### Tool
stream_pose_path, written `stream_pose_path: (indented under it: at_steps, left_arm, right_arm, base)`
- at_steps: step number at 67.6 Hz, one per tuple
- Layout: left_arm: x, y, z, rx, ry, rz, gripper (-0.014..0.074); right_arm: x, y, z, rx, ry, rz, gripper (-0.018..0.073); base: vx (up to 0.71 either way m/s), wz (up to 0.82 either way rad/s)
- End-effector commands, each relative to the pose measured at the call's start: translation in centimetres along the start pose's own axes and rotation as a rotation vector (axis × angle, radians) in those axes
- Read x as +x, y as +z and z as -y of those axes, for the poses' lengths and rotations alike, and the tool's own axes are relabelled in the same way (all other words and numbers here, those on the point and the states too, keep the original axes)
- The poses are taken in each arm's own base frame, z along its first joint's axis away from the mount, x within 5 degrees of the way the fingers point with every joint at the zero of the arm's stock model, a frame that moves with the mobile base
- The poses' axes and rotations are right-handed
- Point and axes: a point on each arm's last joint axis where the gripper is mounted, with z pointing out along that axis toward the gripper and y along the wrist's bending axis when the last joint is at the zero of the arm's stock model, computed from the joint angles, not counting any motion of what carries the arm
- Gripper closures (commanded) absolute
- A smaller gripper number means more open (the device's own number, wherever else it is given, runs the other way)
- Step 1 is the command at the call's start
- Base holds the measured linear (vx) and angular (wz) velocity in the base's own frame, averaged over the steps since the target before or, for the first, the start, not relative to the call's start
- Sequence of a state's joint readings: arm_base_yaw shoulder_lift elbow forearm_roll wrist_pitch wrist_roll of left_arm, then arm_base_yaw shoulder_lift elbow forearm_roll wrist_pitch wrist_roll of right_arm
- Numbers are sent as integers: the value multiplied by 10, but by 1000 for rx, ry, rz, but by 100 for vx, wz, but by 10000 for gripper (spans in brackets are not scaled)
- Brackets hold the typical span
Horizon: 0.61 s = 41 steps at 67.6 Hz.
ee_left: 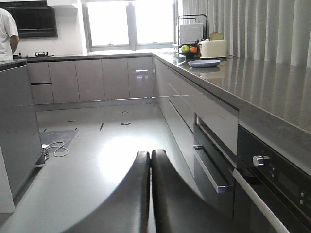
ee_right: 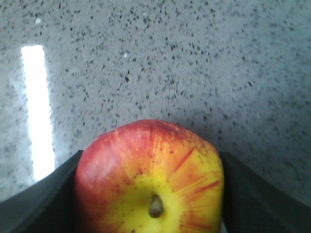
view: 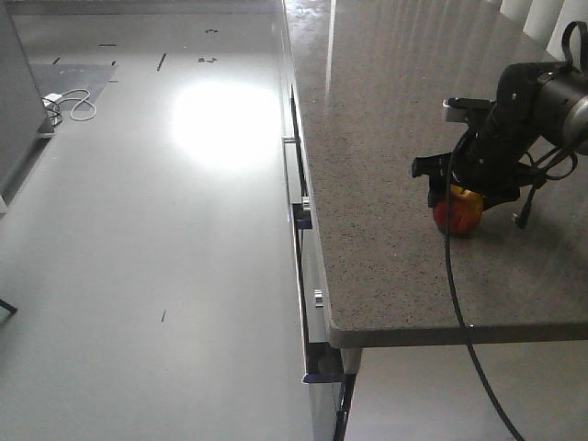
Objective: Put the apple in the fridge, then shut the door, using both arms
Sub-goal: 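Close the right gripper around the apple, then lift the apple off the counter and pull it toward the robot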
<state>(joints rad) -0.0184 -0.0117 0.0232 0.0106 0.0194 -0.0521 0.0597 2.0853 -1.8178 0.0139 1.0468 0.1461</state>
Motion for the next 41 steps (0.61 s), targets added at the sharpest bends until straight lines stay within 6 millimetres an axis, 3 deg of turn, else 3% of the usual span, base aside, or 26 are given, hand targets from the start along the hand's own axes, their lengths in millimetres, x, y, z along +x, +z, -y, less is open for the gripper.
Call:
stream_pose_path:
  at_steps: [1, 9, 17, 28, 41]
  left_arm:
    - [-14, -2, 1, 8, -15, 108, 603]
    - [-14, -2, 1, 8, -15, 108, 603]
    - [-14, -2, 1, 8, -15, 108, 603]
    - [-14, -2, 1, 8, -15, 108, 603]
    - [-14, -2, 1, 8, -15, 108, 603]
  right_arm:
    - [-6, -63, -2, -22, 3, 145, 337]
    - [4, -93, -9, -20, -40, 157, 338]
    - [25, -119, -30, -31, -132, 204, 337]
    - [71, -142, -60, -85, -240, 272, 336]
    - [133, -158, -76, -164, -357, 346, 336]
  base:
    - [0, 0]
    - [0, 0]
    - [0, 0]
    - [0, 0]
    - [0, 0]
